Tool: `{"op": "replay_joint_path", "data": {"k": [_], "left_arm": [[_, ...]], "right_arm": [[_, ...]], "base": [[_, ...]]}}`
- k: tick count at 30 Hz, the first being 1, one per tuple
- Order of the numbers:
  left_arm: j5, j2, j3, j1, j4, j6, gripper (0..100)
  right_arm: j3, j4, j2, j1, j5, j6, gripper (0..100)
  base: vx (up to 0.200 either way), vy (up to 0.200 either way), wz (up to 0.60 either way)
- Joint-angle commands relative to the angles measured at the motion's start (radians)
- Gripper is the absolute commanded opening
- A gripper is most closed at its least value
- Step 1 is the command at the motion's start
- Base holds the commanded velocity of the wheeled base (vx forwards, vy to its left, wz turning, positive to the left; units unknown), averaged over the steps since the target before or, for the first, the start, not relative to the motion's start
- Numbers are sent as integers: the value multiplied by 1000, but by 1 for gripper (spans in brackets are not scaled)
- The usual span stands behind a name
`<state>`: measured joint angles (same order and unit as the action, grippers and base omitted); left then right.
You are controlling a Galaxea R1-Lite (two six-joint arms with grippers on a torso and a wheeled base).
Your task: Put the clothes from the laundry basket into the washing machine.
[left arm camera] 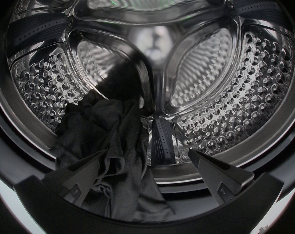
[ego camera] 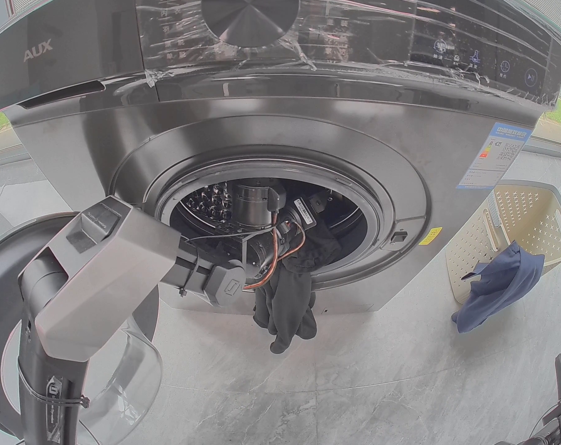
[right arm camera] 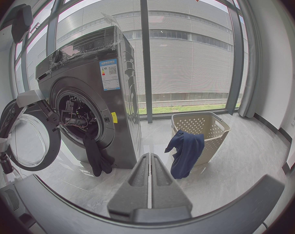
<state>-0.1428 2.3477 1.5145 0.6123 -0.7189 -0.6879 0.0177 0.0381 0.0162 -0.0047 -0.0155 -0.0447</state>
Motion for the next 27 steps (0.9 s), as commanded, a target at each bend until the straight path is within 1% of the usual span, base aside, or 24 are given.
{"op": "replay_joint_path", "data": {"k": [1,5,8,10,13,14,15,16,17,18,19,20,21,22,23,25,27], "left_arm": [[3,-34,-30,14,4,-2,100],[23,-53,-42,6,6,-16,100],[23,-51,-40,-13,7,-16,100],[40,-54,-57,-22,16,-16,100],[58,-56,-43,-23,67,-19,100],[66,-53,-28,-25,113,-27,100],[43,-25,30,-49,111,-19,100],[20,9,133,-123,130,-12,100],[12,25,211,-186,159,-7,100],[11,21,214,-215,222,4,100],[17,9,167,-203,277,19,100],[22,-10,115,-189,305,30,100],[23,-14,107,-184,306,31,100],[38,-53,7,-141,250,57,100],[45,-56,-17,-131,196,65,100],[58,-28,-20,-129,85,68,100],[58,-13,-36,-125,61,83,100]], "right_arm": [[-10,0,-13,0,-1,0,0],[-10,0,-13,0,-1,0,0],[-10,0,-13,0,-1,0,0],[-8,0,-13,-1,0,0,0],[-8,0,-13,0,0,0,0],[-8,0,-13,0,0,0,0],[-10,0,-13,0,0,0,0],[-8,0,-15,0,12,14,0],[-13,-1,-15,0,16,19,0],[-18,-15,-16,0,-1,9,0],[-18,-18,-16,-1,-9,16,0],[-18,-27,-15,-1,-15,20,0],[-18,-27,-15,-1,-15,22,0],[-18,-35,-13,-1,-14,35,0],[-18,-37,-13,-1,-12,43,0],[-18,-37,-15,-1,-11,48,0],[-18,-37,-13,-1,-11,48,0]], "base": [[0,0,0],[0,0,0],[0,0,0],[0,0,0],[0,0,0],[0,0,0],[0,0,0],[0,0,0],[0,0,0],[0,0,0],[0,0,0],[0,0,0],[0,0,0],[0,0,0],[0,0,0],[0,0,0],[0,0,0]]}}
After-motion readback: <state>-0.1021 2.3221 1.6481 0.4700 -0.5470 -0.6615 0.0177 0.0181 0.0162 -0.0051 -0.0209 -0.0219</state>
